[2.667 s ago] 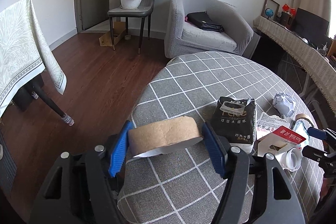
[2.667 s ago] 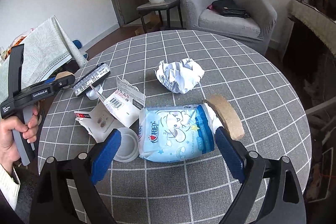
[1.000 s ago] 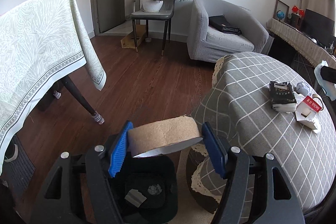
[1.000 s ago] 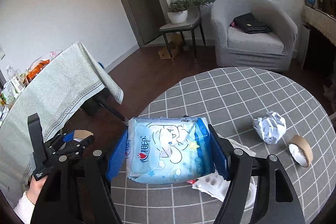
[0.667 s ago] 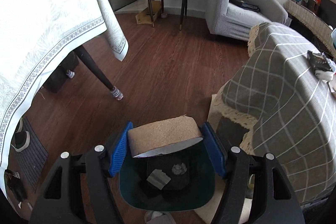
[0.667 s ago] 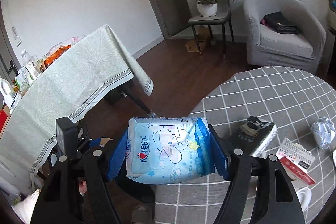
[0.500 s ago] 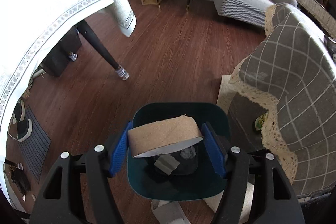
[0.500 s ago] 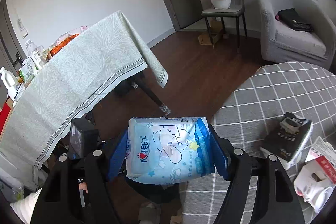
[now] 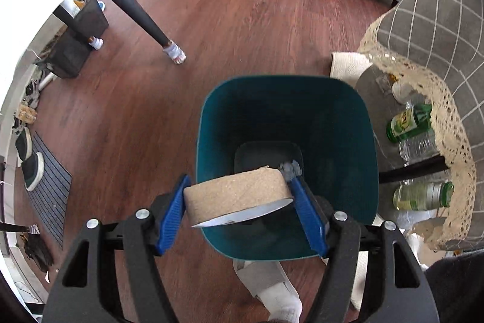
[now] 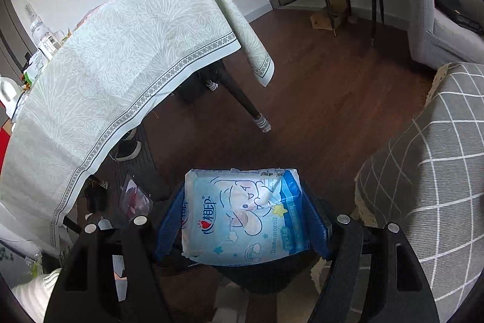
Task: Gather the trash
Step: 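Carry the tape roll and wipe pack over the bin and open both tools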
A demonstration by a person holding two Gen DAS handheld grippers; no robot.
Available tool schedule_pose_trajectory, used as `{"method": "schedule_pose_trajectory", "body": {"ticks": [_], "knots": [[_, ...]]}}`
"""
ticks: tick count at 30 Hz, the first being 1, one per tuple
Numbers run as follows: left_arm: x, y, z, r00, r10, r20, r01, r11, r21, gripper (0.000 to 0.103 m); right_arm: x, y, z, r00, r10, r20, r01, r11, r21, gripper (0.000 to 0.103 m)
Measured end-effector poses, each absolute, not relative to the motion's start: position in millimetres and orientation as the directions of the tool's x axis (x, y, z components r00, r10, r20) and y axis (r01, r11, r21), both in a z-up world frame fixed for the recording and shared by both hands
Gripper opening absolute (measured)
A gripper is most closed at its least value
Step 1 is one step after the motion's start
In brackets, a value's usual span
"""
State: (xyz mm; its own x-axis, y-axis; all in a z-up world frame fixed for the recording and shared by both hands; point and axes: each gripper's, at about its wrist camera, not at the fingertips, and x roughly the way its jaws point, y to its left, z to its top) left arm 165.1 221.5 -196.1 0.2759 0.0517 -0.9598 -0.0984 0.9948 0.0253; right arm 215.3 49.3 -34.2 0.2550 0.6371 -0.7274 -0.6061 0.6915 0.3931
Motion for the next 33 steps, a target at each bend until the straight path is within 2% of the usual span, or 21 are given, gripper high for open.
{"method": "schedule_pose_trajectory", "body": {"ticks": [9, 17, 25, 28, 33], "knots": [[153.9, 234.2, -194.9, 0.299, 0.055, -0.953, -0.078, 0.996, 0.033, 0.082, 221.9, 77.7, -76.5, 0.205, 0.573, -0.793, -0.584, 0.722, 0.371, 0.072], [147.9, 242.1, -167.6, 0.388, 0.075, -0.919, -0.093, 0.995, 0.042, 0.082, 224.0, 92.0, -108.8, 0.172, 0.520, -0.837, -0.564, 0.749, 0.349, 0.072], [142.0, 251.8, -143.8, 0.440, 0.076, -0.895, -0.095, 0.995, 0.038, 0.072, 220.2, 101.1, -137.6, 0.128, 0.474, -0.871, -0.551, 0.764, 0.335, 0.072], [140.2, 252.1, -130.3, 0.471, 0.087, -0.878, -0.105, 0.994, 0.042, 0.065, 216.9, 106.5, -146.5, 0.114, 0.457, -0.882, -0.563, 0.761, 0.321, 0.072], [136.9, 253.7, -95.4, 0.553, 0.068, -0.831, -0.141, 0.990, -0.012, 0.057, 211.7, 118.1, -163.5, 0.095, 0.413, -0.906, -0.603, 0.748, 0.277, 0.073]]}}
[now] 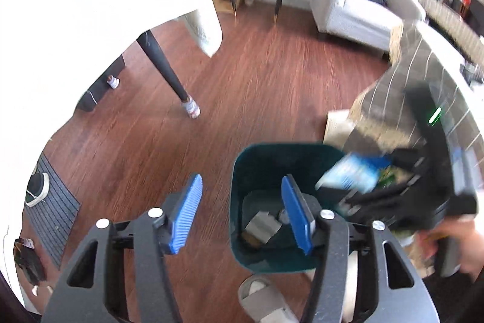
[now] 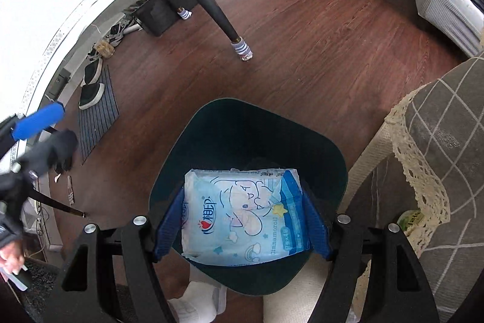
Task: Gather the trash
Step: 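Carry the tape roll and wipe pack over the bin and open both tools, then move both tools back over the table toward the SanDisk box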
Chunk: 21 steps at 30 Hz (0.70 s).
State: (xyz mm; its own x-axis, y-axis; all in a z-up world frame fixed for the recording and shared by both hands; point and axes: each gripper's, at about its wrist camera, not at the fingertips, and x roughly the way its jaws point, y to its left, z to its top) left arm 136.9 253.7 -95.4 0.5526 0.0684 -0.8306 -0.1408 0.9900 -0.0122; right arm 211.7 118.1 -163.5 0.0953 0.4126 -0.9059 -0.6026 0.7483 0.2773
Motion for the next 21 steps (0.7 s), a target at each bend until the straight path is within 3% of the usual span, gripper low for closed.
{"method": "schedule_pose_trajectory", "body": {"ticks": [8, 10, 21], "knots": [[129.0, 254.5, -54.7, 0.647, 0.080, -0.759, -0.193, 0.979, -0.061, 0.047, 209.2, 120.6, -184.3, 0.076, 0.365, -0.928, -0.617, 0.748, 0.244, 0.079], [127.8, 256.8, -46.2, 0.665, 0.074, -0.744, -0.193, 0.978, -0.076, 0.047, 207.8, 119.9, -186.8, 0.076, 0.363, -0.928, -0.627, 0.742, 0.239, 0.085], [118.9, 254.2, -6.7, 0.742, 0.092, -0.664, -0.218, 0.970, -0.109, 0.047, 194.4, 114.5, -179.1, 0.073, 0.369, -0.927, -0.689, 0.690, 0.220, 0.085]]}}
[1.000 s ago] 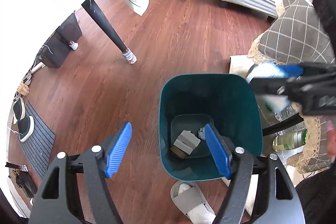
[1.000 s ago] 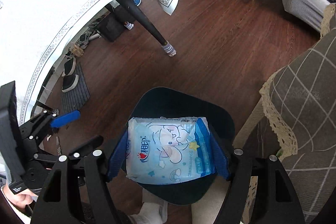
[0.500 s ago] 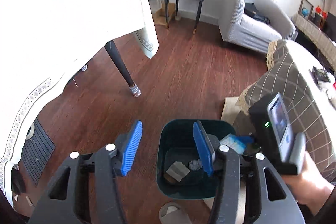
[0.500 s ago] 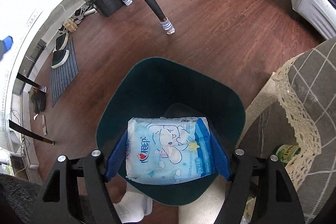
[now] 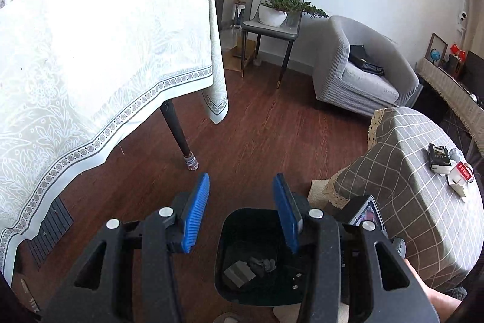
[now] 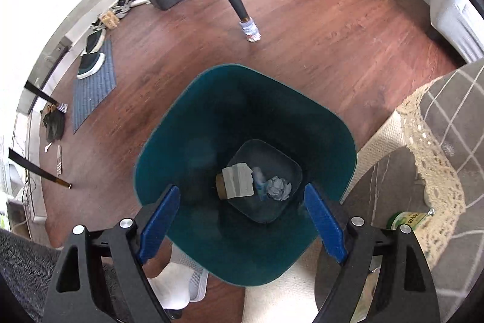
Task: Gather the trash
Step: 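Move both tools back over the table toward the SanDisk box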
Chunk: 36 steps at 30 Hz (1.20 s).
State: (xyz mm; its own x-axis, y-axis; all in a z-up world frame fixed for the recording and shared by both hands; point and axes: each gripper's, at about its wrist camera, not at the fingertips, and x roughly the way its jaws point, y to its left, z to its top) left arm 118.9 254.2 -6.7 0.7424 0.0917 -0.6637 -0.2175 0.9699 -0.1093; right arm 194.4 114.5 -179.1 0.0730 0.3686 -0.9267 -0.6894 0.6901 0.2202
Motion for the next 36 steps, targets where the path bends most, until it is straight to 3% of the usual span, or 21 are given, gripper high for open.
{"method": "schedule_pose_trajectory", "body": {"ticks": [7, 16, 27, 36], "knots": [[116.2, 239.5, 11.6, 0.781, 0.083, -0.619, -0.198, 0.973, -0.119, 0.048, 176.7, 108.9, -139.2, 0.100, 0.446, -0.889, -0.733, 0.637, 0.237, 0.080], [116.5, 214.5, 32.0, 0.829, 0.077, -0.555, -0.156, 0.983, -0.097, 0.061, 162.8, 84.4, -78.5, 0.164, 0.521, -0.838, -0.763, 0.605, 0.227, 0.073], [123.8, 167.6, 47.8, 0.859, 0.011, -0.512, -0.076, 0.991, -0.106, 0.074, 161.8, 16.6, -21.6, 0.283, 0.564, -0.776, -0.734, 0.648, 0.203, 0.073], [135.4, 115.9, 52.9, 0.867, -0.060, -0.494, 0.011, 0.995, -0.101, 0.079, 166.1, -50.1, 1.4, 0.395, 0.536, -0.746, -0.680, 0.717, 0.156, 0.073]]}}
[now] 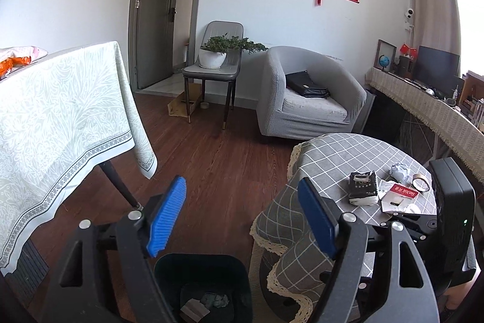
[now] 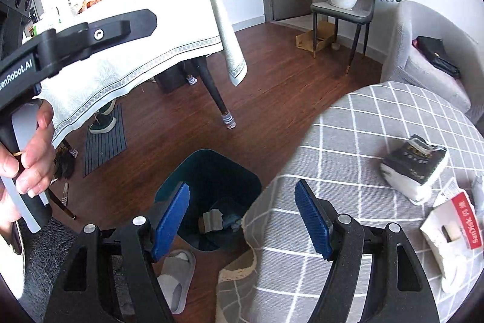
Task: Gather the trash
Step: 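Move both tools back over the table toward the SanDisk box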
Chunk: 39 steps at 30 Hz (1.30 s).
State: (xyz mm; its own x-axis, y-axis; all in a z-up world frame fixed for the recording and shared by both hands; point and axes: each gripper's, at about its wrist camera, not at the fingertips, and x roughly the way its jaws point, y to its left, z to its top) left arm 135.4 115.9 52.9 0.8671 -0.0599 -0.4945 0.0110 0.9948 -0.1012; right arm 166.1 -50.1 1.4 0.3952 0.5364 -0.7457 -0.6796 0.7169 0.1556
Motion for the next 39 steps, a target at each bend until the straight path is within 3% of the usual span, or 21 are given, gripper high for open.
{"method": "schedule_pose_trajectory", "body": {"ticks": [14, 39], "knots": [[153.9, 40.0, 44.6, 0.846, -0.155, -0.510, 0.121, 0.988, -0.099, 0.083, 172.6, -157.6, 4.6, 0.523, 0.433, -0.735, -0.557, 0.826, 0.090, 0.073], [177.0, -52.7, 19.4, 0.789, -0.233, -0.569, 0.236, 0.969, -0.068, 0.085, 173.4, -269.7, -18.6, 0.575, 0.327, -0.750, -0.408, 0.909, 0.084, 0.073]]}}
